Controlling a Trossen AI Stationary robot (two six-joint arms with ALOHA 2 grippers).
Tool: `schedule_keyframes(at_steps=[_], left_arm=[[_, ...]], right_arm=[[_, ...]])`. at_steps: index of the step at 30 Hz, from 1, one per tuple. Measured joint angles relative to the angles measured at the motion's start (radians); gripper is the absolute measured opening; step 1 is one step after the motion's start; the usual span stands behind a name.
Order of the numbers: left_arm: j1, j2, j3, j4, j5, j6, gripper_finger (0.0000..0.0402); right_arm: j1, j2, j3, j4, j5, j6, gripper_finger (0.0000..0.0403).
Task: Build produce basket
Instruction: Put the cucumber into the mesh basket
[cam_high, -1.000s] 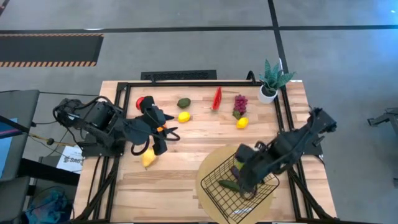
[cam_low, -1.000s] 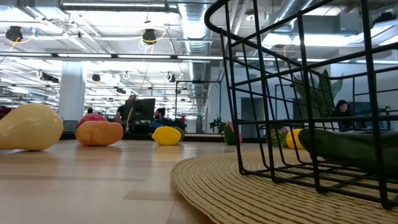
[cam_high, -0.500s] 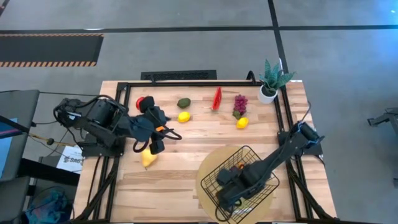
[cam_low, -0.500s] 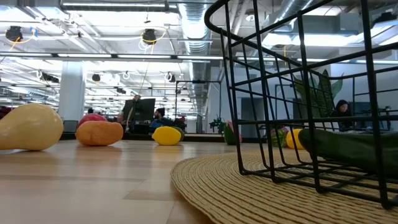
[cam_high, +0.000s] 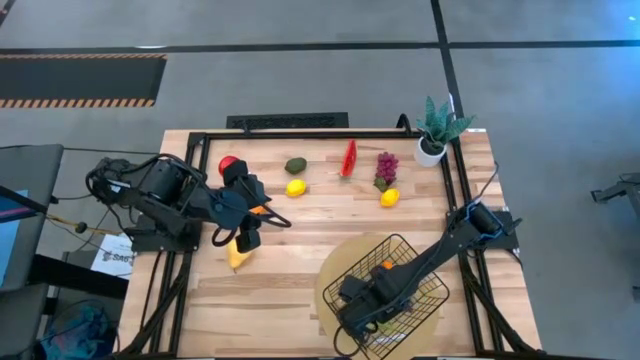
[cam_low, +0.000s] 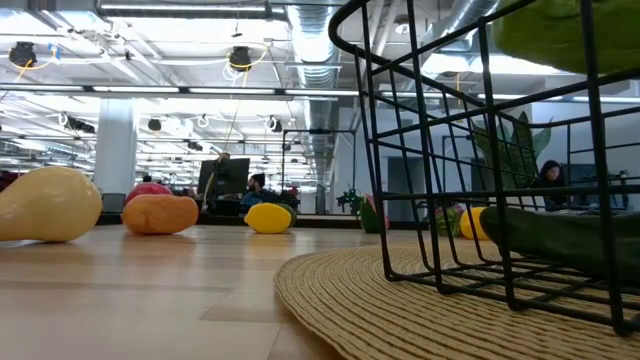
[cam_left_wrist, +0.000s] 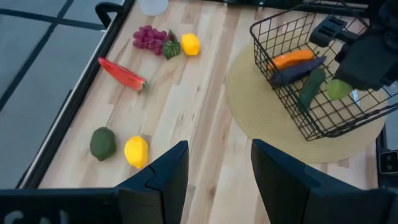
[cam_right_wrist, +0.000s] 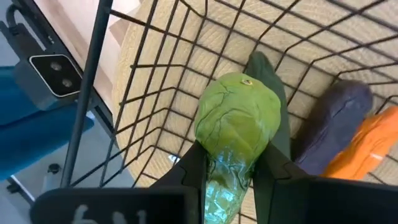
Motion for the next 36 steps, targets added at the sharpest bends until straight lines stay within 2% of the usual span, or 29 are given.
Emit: schedule_keyframes(at_steps=[13, 25, 36], left_arm=[[0.0, 0.0, 0.0, -0.001, 0.0, -0.015, 0.0161], [0.0, 0.0, 0.0, -0.007, -0.001, -0.017, 0.0161], [0.0, 0.0, 0.0, -0.017, -0.001, -0.018, 0.0161]], right_arm=[[-0.027, 0.069, -0.001, 0.007, 0.003, -0.07, 0.0077], [-0.018, 0.15, -0.002, 0.03, -0.067, -0.091, 0.0077], [-0.017, 0.151, -0.001, 0.061, -0.061, -0.092, 0.0077]])
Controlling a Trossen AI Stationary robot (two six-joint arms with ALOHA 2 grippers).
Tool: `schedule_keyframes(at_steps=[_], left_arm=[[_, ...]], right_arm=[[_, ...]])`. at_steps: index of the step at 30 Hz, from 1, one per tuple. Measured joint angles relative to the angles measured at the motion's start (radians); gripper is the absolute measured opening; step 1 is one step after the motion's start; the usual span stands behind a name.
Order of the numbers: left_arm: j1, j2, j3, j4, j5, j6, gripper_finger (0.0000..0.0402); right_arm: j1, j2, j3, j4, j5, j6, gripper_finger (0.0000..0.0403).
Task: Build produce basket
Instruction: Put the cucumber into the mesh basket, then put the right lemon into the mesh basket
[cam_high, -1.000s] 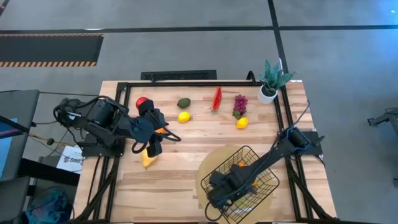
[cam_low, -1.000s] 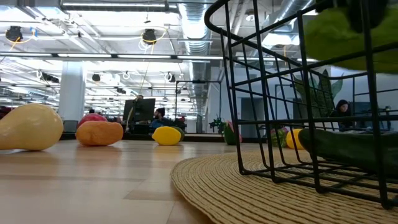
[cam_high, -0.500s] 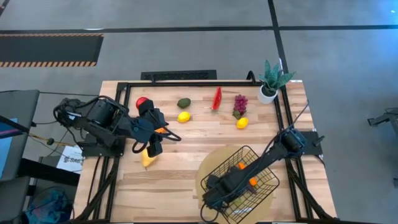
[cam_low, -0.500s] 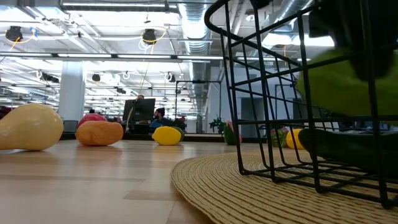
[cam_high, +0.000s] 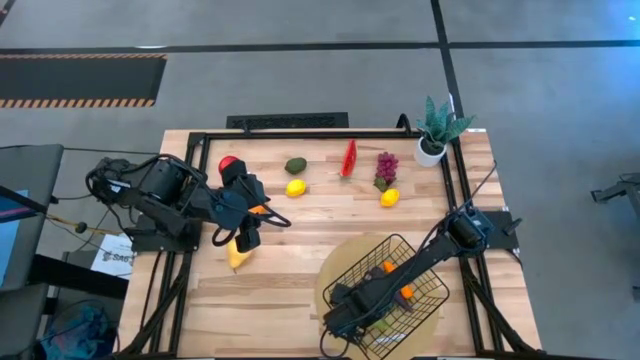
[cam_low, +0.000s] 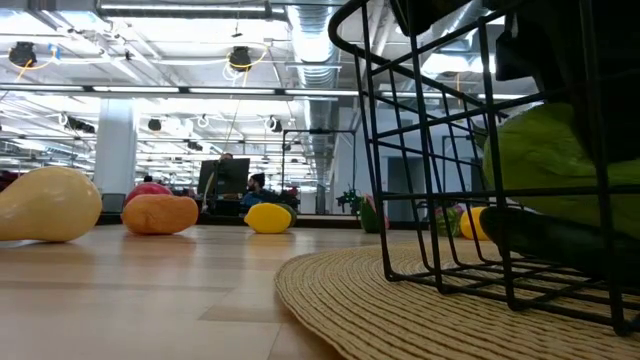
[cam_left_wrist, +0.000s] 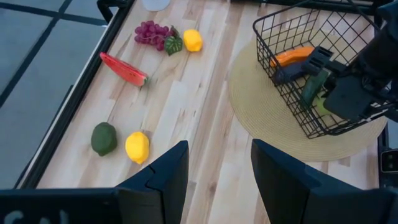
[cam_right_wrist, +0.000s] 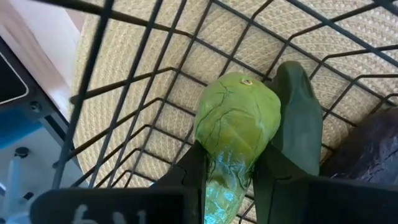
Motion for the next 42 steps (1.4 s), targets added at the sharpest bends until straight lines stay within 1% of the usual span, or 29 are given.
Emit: schedule_keyframes(at_steps=[7, 9, 14, 16, 18, 23, 25, 28, 32, 34, 37, 42], left_arm=[[0.0, 0.0, 0.0, -0.002, 0.0, 0.0, 0.0161], [0.0, 0.0, 0.0, -0.002, 0.0, 0.0, 0.0161], [0.0, 0.0, 0.0, -0.002, 0.0, 0.0, 0.0161], [0.0, 0.0, 0.0, -0.002, 0.0, 0.0, 0.0161], [0.0, 0.0, 0.0, -0.002, -0.001, 0.0, 0.0161], [0.0, 0.0, 0.0, -0.005, -0.006, 0.006, 0.0161], [0.0, 0.0, 0.0, -0.009, -0.007, 0.008, 0.0161], [0.0, 0.0, 0.0, -0.039, -0.018, 0.007, 0.0161], [0.001, 0.0, 0.0, -0.098, -0.056, -0.021, 0.0161], [0.006, 0.0, 0.0, -0.126, -0.068, -0.051, 0.0161], [0.021, 0.0, 0.0, -0.162, -0.087, -0.077, 0.0161], [0.062, 0.0, -0.001, -0.172, -0.089, -0.071, 0.0161]], right_arm=[[0.0, 0.0, 0.0, 0.014, 0.0, 0.0, 0.0079], [0.0, 0.0, 0.0, 0.013, 0.0, 0.001, 0.011], [0.0, -0.001, 0.0, -0.007, 0.004, 0.021, 0.0217], [-0.005, -0.008, 0.0, -0.035, 0.004, 0.041, 0.0242], [-0.01, -0.012, 0.0, -0.064, -0.007, 0.072, 0.0253], [-0.016, -0.024, 0.037, -0.128, -0.028, 0.077, 0.025], [-0.015, -0.022, 0.077, -0.159, -0.026, 0.049, 0.0242], [-0.014, -0.023, 0.155, -0.209, 0.004, 0.01, 0.0227], [-0.03, -0.022, 0.302, -0.369, 0.112, -0.036, 0.0205], [-0.045, -0.027, 0.36, -0.394, 0.178, -0.08, 0.0194], [-0.072, -0.07, 0.395, -0.389, 0.274, -0.151, 0.0179], [-0.161, -0.164, 0.383, -0.395, 0.312, -0.238, 0.0159]])
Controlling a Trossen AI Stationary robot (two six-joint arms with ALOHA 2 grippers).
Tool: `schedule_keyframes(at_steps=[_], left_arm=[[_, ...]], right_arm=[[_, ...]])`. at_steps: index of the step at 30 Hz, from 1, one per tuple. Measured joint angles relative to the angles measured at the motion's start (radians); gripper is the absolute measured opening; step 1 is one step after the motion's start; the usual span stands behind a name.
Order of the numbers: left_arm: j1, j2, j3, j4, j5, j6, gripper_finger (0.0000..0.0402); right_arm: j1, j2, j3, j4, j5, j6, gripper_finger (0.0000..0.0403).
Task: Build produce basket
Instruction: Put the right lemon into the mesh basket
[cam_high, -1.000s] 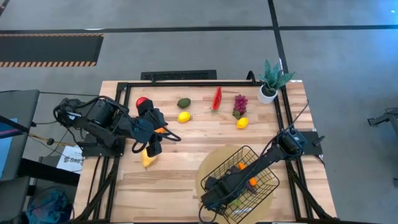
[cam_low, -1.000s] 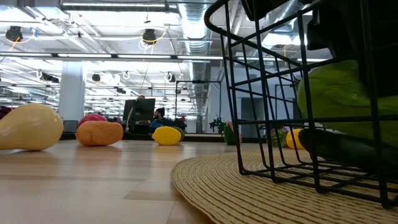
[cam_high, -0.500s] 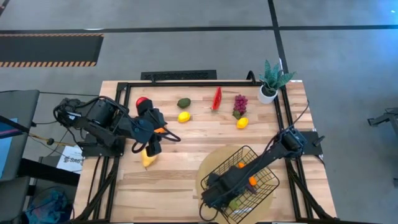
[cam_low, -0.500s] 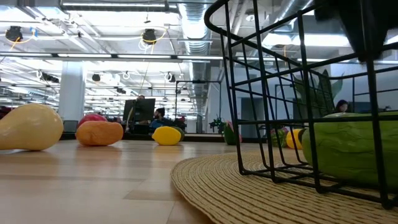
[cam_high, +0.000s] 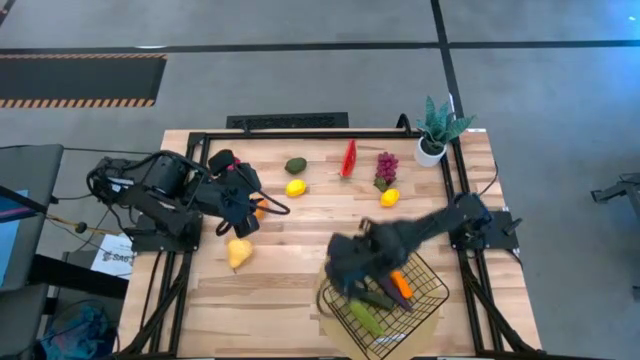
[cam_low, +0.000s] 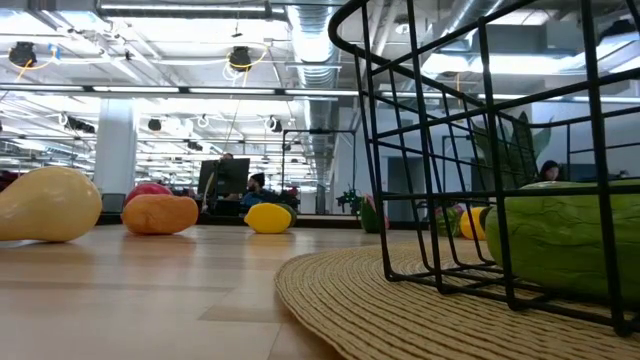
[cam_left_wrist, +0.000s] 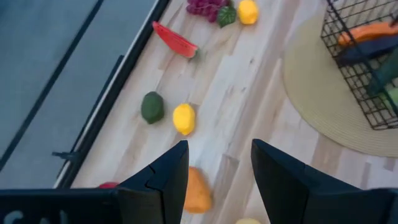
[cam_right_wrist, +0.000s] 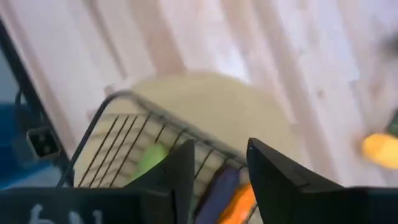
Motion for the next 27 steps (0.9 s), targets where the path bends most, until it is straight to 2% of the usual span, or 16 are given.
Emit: schedule_keyframes(at_steps=[6, 10, 14, 18, 22, 27], left_arm=[[0.06, -0.001, -0.015, 0.0, 0.006, 0.075, 0.0161], [0.103, -0.045, -0.091, 0.003, 0.011, 0.108, 0.0161], [0.163, -0.153, -0.251, 0.002, 0.014, 0.09, 0.016], [0.226, -0.316, -0.455, 0.029, 0.036, -0.017, 0.0153], [0.26, -0.482, -0.659, 0.216, 0.095, -0.078, 0.0151], [0.27, -0.618, -0.845, 0.471, 0.133, -0.108, 0.015]], right_arm=[[-0.134, -0.116, 0.001, 0.003, 0.026, -0.119, 0.0146], [-0.22, -0.21, 0.0, 0.003, 0.026, -0.166, 0.0138], [-0.283, -0.315, 0.0, 0.003, 0.025, -0.188, 0.0129], [-0.317, -0.418, -0.021, 0.004, 0.027, -0.187, 0.0123], [-0.339, -0.529, -0.119, 0.003, 0.068, -0.164, 0.0122], [-0.377, -0.658, -0.339, 0.003, 0.072, -0.1, 0.0123]])
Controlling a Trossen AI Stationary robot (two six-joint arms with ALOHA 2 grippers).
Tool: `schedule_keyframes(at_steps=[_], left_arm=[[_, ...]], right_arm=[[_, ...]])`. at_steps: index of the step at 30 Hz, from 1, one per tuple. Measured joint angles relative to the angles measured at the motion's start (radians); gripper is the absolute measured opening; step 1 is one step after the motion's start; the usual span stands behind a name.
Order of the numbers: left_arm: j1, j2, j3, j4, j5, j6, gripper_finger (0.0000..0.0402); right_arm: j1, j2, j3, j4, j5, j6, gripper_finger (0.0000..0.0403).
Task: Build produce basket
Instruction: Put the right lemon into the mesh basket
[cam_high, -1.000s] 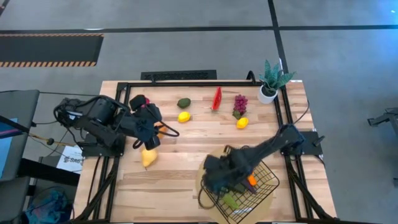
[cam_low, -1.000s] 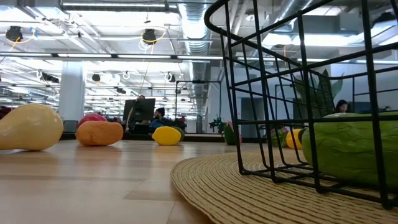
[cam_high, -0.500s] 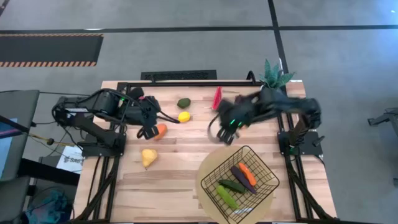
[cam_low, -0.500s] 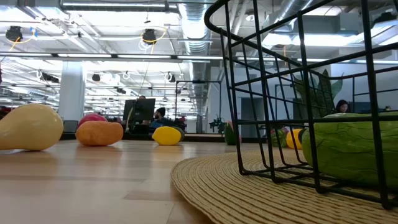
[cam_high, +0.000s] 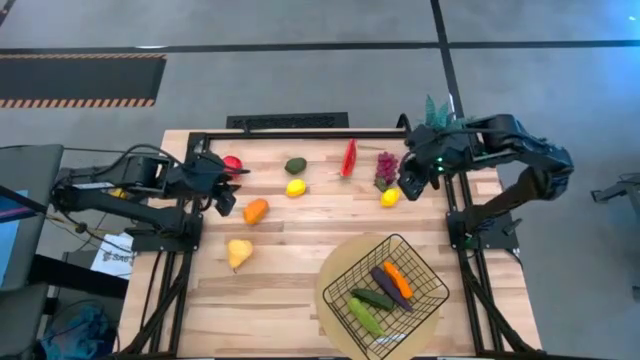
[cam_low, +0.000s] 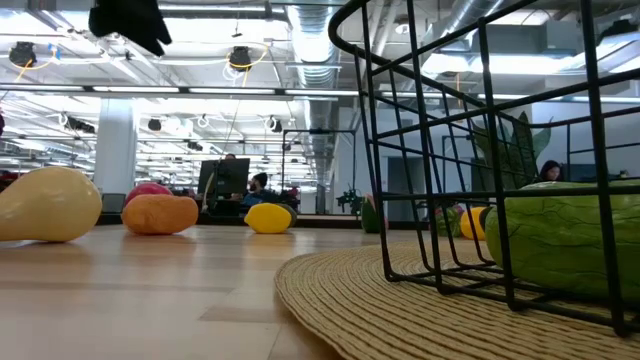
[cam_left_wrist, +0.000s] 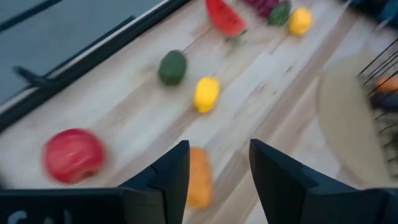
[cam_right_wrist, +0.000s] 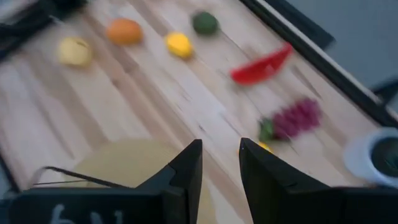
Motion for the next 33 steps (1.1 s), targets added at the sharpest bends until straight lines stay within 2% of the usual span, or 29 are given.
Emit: schedule_keyframes(at_steps=[3, 8, 15, 20, 25, 28, 31, 33], left_arm=[[0.0, -0.023, -0.06, 0.102, 0.002, -0.021, 0.015], [0.0, 0.006, -0.09, 0.191, -0.024, -0.051, 0.015], [0.002, 0.094, -0.098, 0.243, -0.108, -0.088, 0.015], [0.021, 0.099, -0.099, 0.09, -0.092, -0.188, 0.015], [0.016, 0.03, -0.099, -0.058, -0.071, -0.304, 0.015], [0.015, -0.031, -0.099, -0.07, -0.089, -0.3, 0.015], [0.015, -0.096, -0.099, -0.074, -0.12, -0.288, 0.015], [0.015, -0.141, -0.099, -0.093, -0.144, -0.285, 0.015]], right_arm=[[-0.028, -0.062, -0.139, -0.001, 0.0, 0.026, 0.0124], [-0.084, -0.129, -0.358, -0.002, -0.02, 0.013, 0.0123], [-0.165, -0.111, -0.557, 0.035, -0.037, -0.032, 0.0123], [-0.178, -0.065, -0.619, 0.063, -0.062, -0.113, 0.0123], [-0.159, -0.086, -0.635, 0.109, -0.042, -0.081, 0.0123], [-0.131, -0.153, -0.634, 0.068, 0.001, 0.014, 0.0123], [-0.092, -0.259, -0.634, -0.004, 0.05, 0.145, 0.0123], [-0.063, -0.341, -0.634, 0.007, 0.081, 0.209, 0.0123]])
